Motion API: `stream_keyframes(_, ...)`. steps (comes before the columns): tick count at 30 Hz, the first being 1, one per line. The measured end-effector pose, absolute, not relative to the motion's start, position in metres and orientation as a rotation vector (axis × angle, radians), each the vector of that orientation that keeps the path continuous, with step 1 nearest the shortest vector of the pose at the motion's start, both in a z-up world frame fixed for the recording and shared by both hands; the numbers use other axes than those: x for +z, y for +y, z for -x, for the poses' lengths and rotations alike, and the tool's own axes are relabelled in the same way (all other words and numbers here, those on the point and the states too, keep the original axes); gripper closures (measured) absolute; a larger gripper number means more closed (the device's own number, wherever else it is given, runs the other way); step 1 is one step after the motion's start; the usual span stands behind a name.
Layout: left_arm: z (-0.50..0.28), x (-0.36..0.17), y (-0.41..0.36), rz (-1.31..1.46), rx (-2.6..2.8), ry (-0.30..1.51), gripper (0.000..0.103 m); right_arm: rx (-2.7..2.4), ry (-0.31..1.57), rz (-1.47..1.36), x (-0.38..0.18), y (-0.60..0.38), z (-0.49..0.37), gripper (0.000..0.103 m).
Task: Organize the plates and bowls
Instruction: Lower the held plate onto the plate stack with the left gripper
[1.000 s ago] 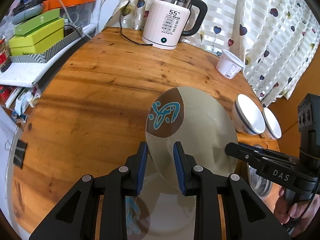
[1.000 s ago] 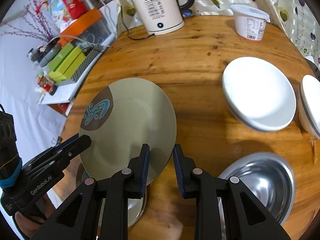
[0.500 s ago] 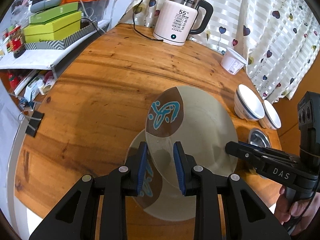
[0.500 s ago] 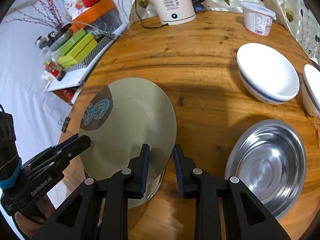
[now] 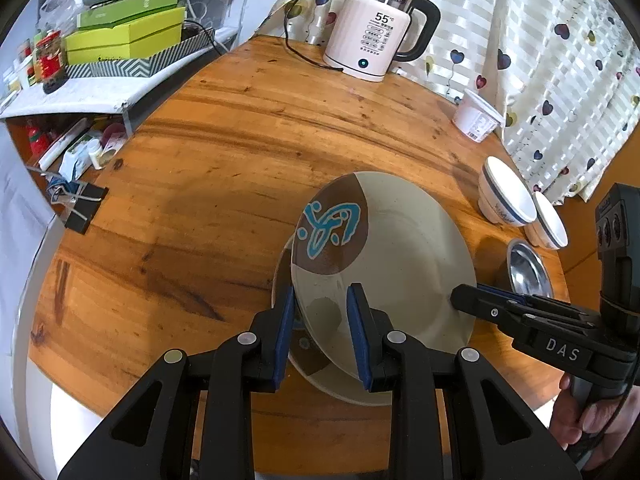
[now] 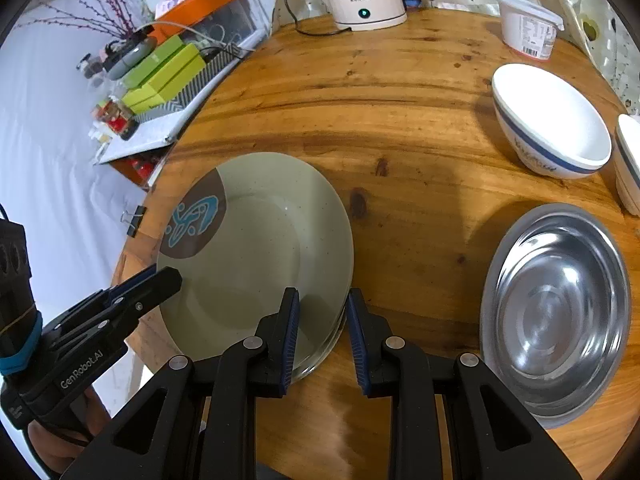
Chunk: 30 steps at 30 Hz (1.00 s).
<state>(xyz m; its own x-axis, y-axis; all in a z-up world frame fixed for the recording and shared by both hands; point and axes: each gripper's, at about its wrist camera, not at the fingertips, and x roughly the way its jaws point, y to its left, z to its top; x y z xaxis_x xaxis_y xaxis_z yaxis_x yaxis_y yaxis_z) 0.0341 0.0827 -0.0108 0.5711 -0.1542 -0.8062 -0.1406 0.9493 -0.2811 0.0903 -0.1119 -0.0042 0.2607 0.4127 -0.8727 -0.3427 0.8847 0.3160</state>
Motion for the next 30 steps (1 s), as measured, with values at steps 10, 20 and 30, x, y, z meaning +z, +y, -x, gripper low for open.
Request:
stream_keyframes(10, -0.029, -0.018, 0.083, 0.342, 0.006, 0.989, 0.075, 0.520, 1.215, -0.051, -0.009, -0.107, -0.089, 0.079)
stream_keyframes(20, -0.025, -0.020, 0.082, 0.340, 0.012, 0.993, 0.075, 0.520, 1.209, -0.033, -0.009, -0.104, -0.086, 0.078)
stream_keyframes(30, -0.021, -0.021, 0.083, 0.353, 0.011, 0.991, 0.075, 0.526, 1.200, -0.023, -0.008, -0.102, -0.083, 0.076)
